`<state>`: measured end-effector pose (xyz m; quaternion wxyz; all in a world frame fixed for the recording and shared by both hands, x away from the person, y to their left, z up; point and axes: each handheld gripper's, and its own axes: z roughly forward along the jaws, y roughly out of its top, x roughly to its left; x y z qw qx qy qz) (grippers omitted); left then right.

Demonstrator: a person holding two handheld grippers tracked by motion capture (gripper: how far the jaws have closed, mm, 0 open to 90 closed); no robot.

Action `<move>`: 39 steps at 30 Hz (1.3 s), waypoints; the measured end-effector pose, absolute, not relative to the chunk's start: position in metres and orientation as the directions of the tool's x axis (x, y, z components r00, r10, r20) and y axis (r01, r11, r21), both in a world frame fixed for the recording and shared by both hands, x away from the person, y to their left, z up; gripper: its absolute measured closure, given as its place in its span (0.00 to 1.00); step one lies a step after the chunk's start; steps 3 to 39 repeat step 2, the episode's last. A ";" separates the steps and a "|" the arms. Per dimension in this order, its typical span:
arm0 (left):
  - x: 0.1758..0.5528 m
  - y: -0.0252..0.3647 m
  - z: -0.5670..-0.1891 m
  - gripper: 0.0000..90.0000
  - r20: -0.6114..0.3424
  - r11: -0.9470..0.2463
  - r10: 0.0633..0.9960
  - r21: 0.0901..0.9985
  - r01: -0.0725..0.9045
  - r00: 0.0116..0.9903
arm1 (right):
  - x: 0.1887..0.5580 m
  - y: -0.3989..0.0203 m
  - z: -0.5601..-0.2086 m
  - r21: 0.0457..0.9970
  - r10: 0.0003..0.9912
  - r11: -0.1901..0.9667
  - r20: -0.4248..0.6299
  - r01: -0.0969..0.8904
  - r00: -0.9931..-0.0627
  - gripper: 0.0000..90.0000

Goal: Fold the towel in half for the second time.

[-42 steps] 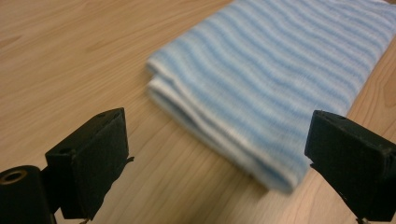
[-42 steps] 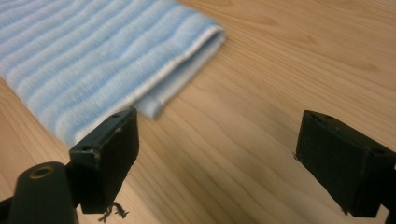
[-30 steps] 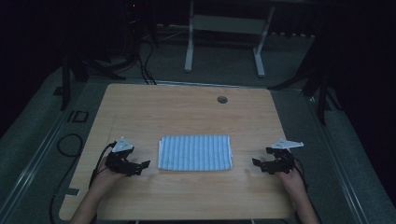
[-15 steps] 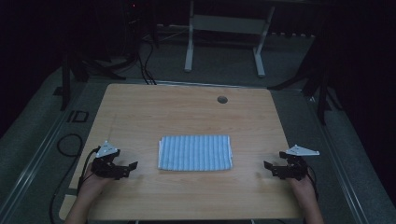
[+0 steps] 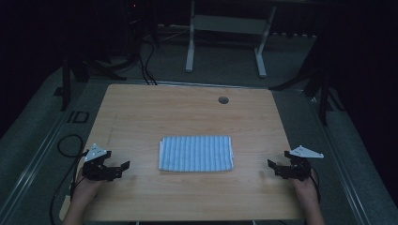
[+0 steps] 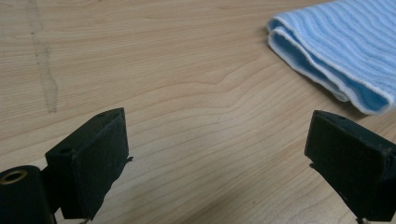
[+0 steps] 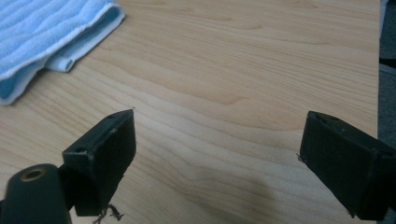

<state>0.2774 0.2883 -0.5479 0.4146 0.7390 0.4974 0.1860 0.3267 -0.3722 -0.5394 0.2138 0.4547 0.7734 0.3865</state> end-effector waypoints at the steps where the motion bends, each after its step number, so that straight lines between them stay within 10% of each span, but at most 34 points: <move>1: 0.277 0.288 -0.548 0.07 -0.136 -0.162 0.890 0.799 0.580 0.436 | 0.327 -0.372 -0.540 0.792 0.867 0.290 0.021 0.538 -0.498 0.12; 39: 0.277 0.287 -0.548 0.07 -0.134 -0.166 0.889 0.797 0.581 0.438 | 0.327 -0.372 -0.540 0.792 0.867 0.289 0.022 0.537 -0.497 0.12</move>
